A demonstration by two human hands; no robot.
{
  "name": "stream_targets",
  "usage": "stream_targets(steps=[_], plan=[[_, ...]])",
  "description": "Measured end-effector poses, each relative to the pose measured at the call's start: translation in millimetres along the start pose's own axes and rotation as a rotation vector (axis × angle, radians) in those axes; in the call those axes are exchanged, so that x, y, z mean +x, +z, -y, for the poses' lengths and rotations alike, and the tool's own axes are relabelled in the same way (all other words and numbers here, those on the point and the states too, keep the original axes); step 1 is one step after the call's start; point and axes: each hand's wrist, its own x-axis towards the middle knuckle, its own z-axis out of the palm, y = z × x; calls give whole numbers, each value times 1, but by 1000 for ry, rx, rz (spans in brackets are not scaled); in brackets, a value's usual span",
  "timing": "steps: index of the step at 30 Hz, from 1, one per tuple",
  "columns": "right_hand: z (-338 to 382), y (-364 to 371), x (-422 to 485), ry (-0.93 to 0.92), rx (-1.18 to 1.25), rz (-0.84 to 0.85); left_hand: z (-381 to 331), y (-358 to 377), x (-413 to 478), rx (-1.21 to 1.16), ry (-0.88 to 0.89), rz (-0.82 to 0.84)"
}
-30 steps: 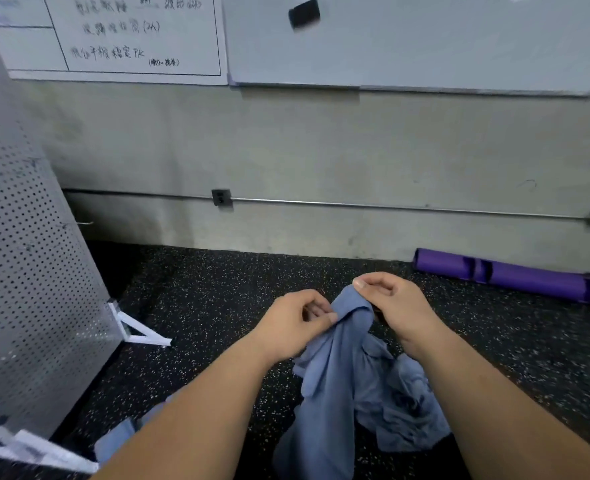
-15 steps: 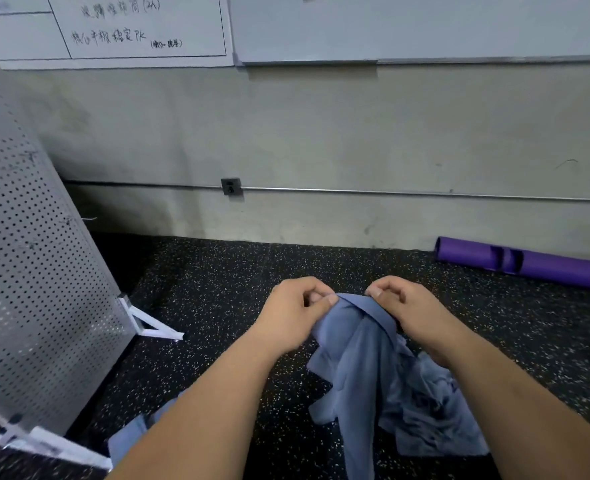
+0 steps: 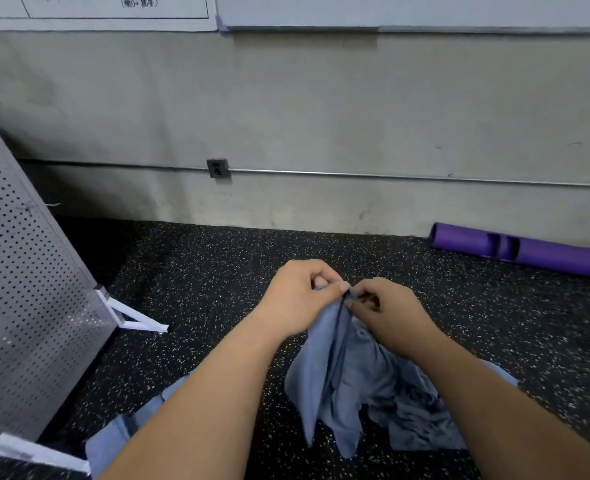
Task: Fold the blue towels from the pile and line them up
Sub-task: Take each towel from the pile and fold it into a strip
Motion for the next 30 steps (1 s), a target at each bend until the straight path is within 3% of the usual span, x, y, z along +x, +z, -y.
stream_targets(steps=[6, 18, 30], plan=[[-3, -1, 5, 24, -119, -31, 21, -24, 0, 166, -42, 136], [-1, -2, 5, 18, -175, -120, 9, -36, -7, -27, 35, -133], [-47, -26, 6, 137, -265, 90, 10, -48, -12, 272, 75, -336]])
